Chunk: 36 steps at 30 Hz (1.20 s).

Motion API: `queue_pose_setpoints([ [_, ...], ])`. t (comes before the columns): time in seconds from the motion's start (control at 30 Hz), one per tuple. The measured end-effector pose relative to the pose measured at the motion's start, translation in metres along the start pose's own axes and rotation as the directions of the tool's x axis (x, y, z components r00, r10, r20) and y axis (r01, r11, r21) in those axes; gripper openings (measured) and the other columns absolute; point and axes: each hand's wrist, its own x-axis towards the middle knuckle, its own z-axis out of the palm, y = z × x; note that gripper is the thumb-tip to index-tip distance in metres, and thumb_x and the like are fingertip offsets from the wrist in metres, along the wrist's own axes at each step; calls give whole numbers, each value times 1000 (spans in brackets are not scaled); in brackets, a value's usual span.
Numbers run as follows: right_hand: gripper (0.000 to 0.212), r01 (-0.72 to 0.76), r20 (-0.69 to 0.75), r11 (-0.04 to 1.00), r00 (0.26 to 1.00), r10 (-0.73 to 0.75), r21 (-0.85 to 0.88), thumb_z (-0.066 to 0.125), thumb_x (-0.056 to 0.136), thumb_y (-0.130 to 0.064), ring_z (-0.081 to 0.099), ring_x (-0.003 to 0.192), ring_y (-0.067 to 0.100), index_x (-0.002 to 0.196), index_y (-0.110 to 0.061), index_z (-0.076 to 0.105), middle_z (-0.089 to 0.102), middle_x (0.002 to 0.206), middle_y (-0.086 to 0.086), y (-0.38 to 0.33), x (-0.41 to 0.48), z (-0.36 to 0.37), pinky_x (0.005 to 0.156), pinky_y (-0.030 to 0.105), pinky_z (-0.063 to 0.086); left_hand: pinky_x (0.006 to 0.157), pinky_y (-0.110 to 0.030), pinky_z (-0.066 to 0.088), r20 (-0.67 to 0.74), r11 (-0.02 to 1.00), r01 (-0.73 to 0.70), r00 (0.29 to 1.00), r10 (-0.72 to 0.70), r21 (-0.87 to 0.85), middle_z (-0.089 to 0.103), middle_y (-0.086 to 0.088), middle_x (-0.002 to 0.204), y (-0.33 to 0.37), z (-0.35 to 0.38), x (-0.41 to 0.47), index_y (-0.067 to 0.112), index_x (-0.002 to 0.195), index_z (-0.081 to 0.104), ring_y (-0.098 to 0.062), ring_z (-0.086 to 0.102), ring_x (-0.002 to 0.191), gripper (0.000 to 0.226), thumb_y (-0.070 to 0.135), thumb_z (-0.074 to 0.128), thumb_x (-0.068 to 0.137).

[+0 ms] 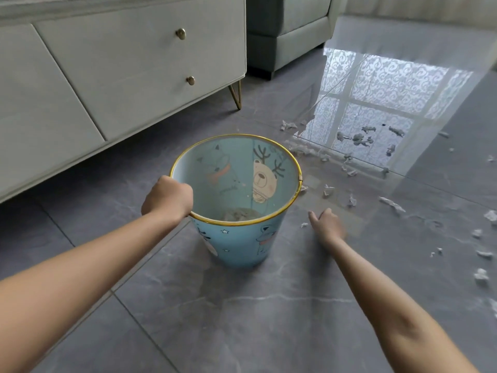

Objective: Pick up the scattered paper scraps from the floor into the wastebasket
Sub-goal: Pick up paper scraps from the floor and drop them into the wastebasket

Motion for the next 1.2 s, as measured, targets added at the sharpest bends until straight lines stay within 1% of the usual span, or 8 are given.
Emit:
queue_pose_setpoints([
  [0.27, 24, 328, -117, 865, 911, -396, -380, 40, 95, -23, 60, 99, 34, 99, -8, 58, 67, 102, 17, 3, -17, 35, 77, 37, 46, 84, -47, 55, -12, 1000, -15, 1000, 15, -8, 66, -19, 95, 5, -2, -7, 8, 93, 49, -42, 65, 83, 16, 13, 39, 82],
  [0.4, 24, 203, -312, 966, 939, -145, 162, 42, 93, -20, 57, 76, 34, 74, -9, 50, 60, 78, 21, -6, -27, 13, 61, 34, 34, 71, -45, 60, 44, 986, 77, 997, -71, -151, 53, -8, 68, 7, -7, -9, 5, 95, 50, -31, 62, 58, 13, 7, 39, 87],
  [0.5, 30, 348, -551, 688, 829, 91, 637, 41, 94, -19, 48, 59, 17, 64, -14, 42, 47, 59, 8, -36, -43, -44, 58, 29, 28, 66, -44, 60, 74, 983, 68, 996, -56, -173, 51, -7, 67, 13, -9, -10, 3, 96, 51, -29, 60, 54, 13, 5, 42, 88],
  [0.63, 23, 721, -559, 477, 692, -457, 503, 55, 91, -14, 49, 57, 2, 70, -22, 53, 54, 60, -7, -70, -76, -126, 59, 17, 38, 64, -40, 58, 113, 987, -37, 992, 55, -158, 54, -9, 67, 31, 8, -19, 3, 97, 52, -30, 63, 54, 14, 5, 42, 86],
  [0.83, 19, 699, -215, 658, 713, -667, 279, 67, 82, -10, 64, 71, 10, 96, -22, 73, 67, 70, -25, -41, -83, -177, 75, 23, 48, 73, -38, 55, 202, 961, -225, 945, 256, -161, 63, -23, 85, 80, 49, -49, 0, 93, 58, -37, 63, 74, 18, 6, 46, 81],
  [0.9, 28, 659, -210, 689, 751, -626, 301, 68, 81, -9, 63, 81, 2, 107, -20, 70, 69, 83, -18, -11, -88, -189, 82, 21, 48, 78, -46, 56, 252, 942, -272, 914, 317, -199, 65, -30, 95, 98, 64, -65, -3, 89, 60, -43, 65, 83, 18, 6, 48, 78],
  [1.03, 24, 541, -300, 786, 835, -461, 299, 64, 86, -27, 52, 41, 8, 68, -12, 67, 59, 45, -12, 32, -99, -205, 48, 16, 40, 68, -43, 58, 346, 915, -322, 852, 392, -242, 63, -25, 72, 123, 82, -97, 3, 74, 55, -35, 68, 64, 8, 3, 47, 78],
  [1.2, 18, 537, -370, 817, 817, -441, 212, 58, 83, -2, 65, 81, 7, 91, -17, 63, 67, 80, -8, 99, -132, -234, 80, 23, 47, 67, -40, 56, 383, 861, -443, 772, 507, -249, 56, -18, 60, 163, 106, -139, 3, 70, 55, -25, 58, 53, 7, 2, 51, 76],
])
